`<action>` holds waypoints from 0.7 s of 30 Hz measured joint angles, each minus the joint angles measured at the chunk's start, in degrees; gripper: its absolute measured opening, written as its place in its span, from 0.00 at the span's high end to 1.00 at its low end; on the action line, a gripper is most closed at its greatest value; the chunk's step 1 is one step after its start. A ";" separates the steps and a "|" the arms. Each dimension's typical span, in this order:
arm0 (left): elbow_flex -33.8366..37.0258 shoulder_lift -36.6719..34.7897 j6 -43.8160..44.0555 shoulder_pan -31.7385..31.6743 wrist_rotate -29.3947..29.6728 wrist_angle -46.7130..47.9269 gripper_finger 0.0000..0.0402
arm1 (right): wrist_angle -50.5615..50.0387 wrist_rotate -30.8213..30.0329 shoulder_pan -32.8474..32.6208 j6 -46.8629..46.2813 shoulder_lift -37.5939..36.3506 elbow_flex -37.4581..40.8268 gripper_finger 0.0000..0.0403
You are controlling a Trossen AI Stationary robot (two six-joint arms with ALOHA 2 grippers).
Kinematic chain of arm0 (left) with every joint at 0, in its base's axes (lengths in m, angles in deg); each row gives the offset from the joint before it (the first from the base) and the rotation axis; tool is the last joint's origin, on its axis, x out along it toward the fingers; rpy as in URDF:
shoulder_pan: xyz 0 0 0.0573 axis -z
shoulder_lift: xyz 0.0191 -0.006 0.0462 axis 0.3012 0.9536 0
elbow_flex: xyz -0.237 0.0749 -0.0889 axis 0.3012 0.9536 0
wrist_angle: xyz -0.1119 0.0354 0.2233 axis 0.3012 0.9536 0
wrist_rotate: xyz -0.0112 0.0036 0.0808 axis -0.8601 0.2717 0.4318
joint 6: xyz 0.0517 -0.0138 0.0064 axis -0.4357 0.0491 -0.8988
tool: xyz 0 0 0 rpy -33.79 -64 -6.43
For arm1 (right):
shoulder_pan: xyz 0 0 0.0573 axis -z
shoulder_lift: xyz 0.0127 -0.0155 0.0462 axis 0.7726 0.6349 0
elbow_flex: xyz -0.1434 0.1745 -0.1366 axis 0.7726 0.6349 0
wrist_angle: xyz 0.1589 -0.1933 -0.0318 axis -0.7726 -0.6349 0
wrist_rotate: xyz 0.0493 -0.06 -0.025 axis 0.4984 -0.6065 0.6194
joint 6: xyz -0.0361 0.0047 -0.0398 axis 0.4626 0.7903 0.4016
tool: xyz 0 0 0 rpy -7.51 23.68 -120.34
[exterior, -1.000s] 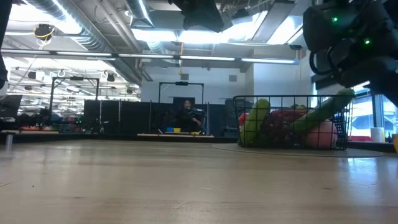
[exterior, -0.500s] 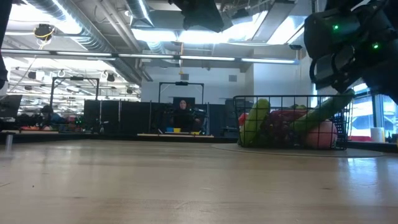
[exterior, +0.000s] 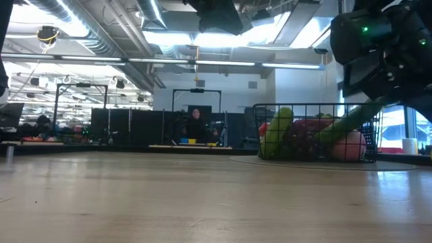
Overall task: Build produce basket
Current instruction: Put the yellow lemon into the black wire basket
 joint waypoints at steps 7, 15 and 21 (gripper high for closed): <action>0.00 0.00 0.00 0.02 0.01 0.00 0.71 | -0.11 -0.75 0.04 3.07 0.00 0.00 0.62; 0.00 0.00 -2.47 0.07 -4.59 0.42 0.71 | -0.09 -0.50 0.04 1.29 0.00 0.00 0.62; 0.00 0.07 -6.01 0.11 -13.20 4.71 0.71 | 0.07 -0.50 0.04 1.34 0.00 0.00 0.62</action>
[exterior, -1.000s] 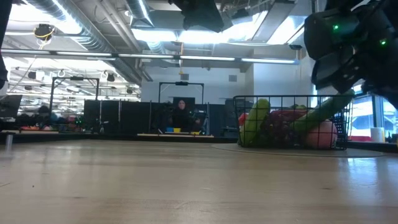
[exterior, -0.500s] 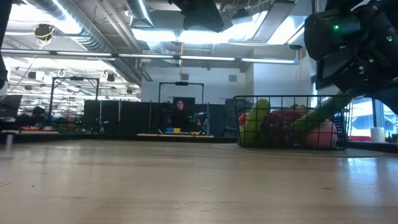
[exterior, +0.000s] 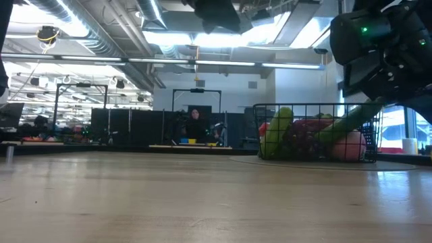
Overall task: Build produce basket
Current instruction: Put the yellow lemon into the black wire basket
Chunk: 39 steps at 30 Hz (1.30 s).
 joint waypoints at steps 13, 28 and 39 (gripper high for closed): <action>0.00 0.11 -4.43 -0.04 -7.75 4.12 0.71 | 0.13 0.00 0.00 -0.24 0.00 0.00 0.62; -0.02 0.13 -4.40 0.07 4.54 3.66 0.71 | 1.01 0.00 0.00 -0.22 0.00 0.00 0.62; -0.01 0.15 -4.39 0.11 4.60 3.63 0.71 | 3.45 -2.85 -0.02 -1.51 0.00 0.02 0.62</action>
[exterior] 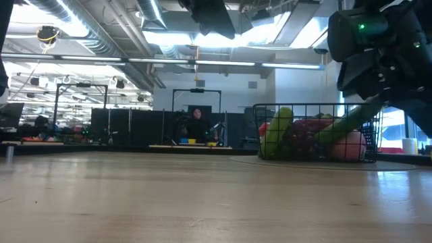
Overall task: Build produce basket
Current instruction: Put the yellow lemon into the black wire basket
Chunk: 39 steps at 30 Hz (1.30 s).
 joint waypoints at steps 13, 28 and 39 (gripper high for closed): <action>0.00 0.00 0.00 0.00 0.01 -0.02 0.71 | 0.23 -5.31 0.02 -3.28 0.00 0.00 0.62; -0.01 0.02 0.04 0.00 0.01 -0.02 0.71 | 0.36 -0.24 2.91 -5.84 0.00 0.00 0.50; -0.01 0.02 0.02 0.00 0.01 -0.02 0.71 | -0.12 -1.19 3.57 -3.24 0.00 0.00 0.20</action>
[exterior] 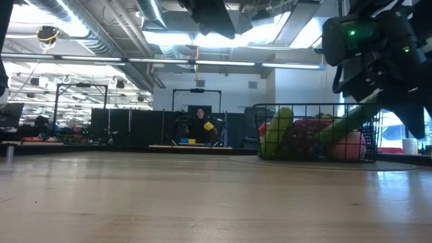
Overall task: Build produce basket
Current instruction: Put the yellow lemon into the black wire basket
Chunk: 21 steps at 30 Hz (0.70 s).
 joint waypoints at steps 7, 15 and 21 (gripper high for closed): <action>0.02 0.00 0.00 0.00 -0.01 0.00 0.71 | -1.04 -0.45 -2.26 0.10 0.00 0.00 0.19; 0.01 0.00 0.02 0.00 -0.01 0.00 0.71 | -0.50 -0.43 -4.27 2.42 -0.04 2.49 0.19; 0.01 0.00 -0.02 0.01 -0.01 0.00 0.71 | 3.33 0.92 -4.28 1.69 -0.04 7.03 0.19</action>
